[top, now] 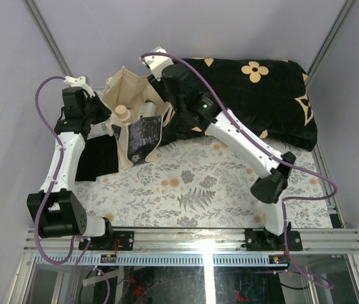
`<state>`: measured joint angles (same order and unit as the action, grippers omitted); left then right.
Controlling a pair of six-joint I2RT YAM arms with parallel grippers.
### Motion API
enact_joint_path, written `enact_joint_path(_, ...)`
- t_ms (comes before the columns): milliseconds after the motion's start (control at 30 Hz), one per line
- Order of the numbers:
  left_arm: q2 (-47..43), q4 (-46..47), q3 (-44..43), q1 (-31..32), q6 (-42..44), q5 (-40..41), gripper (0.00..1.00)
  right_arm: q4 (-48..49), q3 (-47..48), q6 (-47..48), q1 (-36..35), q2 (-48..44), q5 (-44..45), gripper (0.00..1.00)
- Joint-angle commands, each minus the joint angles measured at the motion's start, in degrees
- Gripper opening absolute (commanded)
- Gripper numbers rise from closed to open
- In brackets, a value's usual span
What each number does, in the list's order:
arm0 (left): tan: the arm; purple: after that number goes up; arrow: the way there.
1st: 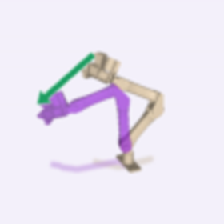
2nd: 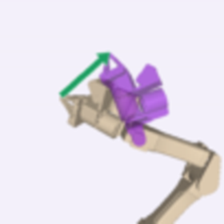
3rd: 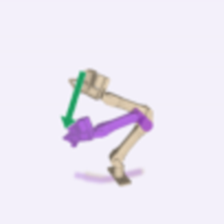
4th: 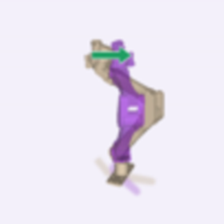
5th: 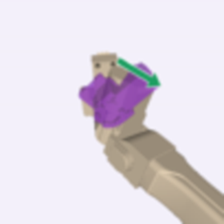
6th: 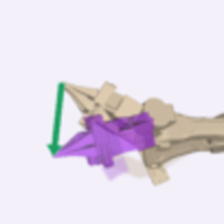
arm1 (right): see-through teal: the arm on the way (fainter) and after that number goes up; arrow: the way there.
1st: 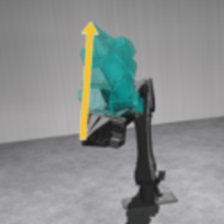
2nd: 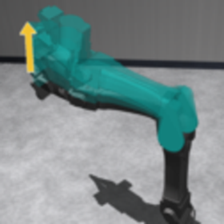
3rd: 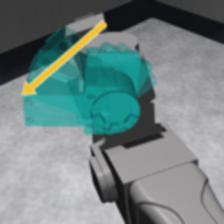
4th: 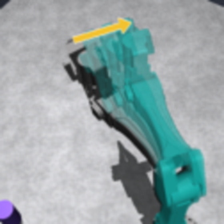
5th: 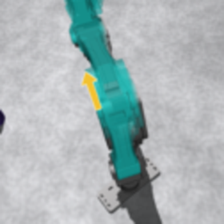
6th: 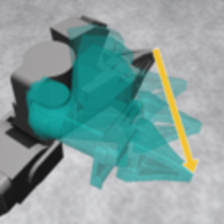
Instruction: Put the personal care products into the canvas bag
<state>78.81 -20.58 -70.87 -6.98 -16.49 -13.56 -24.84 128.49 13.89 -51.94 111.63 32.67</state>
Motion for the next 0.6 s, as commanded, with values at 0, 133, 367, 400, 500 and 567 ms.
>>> enact_joint_path(0,0.52,-2.29,-4.13,-0.33,0.81,0.94,0.00,12.23,10.31,-1.95,4.23,3.04,-15.00,0.00)
enact_joint_path(133,1.00,-4.07,-6.80,-0.36,0.79,0.18,0.00,11.61,16.34,-7.37,7.77,8.75,-24.17,0.00)
enact_joint_path(367,1.62,-5.09,-8.83,-0.37,0.32,-0.35,0.00,14.73,15.19,-15.29,11.55,12.49,-36.15,0.00)
enact_joint_path(400,1.69,-5.26,-9.00,-0.34,0.32,-0.37,0.00,15.21,14.91,-15.82,11.72,13.12,-37.18,0.00)
enact_joint_path(500,1.53,-5.65,-8.90,-0.33,0.63,-0.25,0.00,17.18,14.69,-18.15,12.04,16.01,-39.56,0.00)
enact_joint_path(567,1.50,-6.06,-9.04,-0.33,1.03,-0.16,0.00,20.49,14.42,-20.09,12.12,18.47,-40.65,0.00)
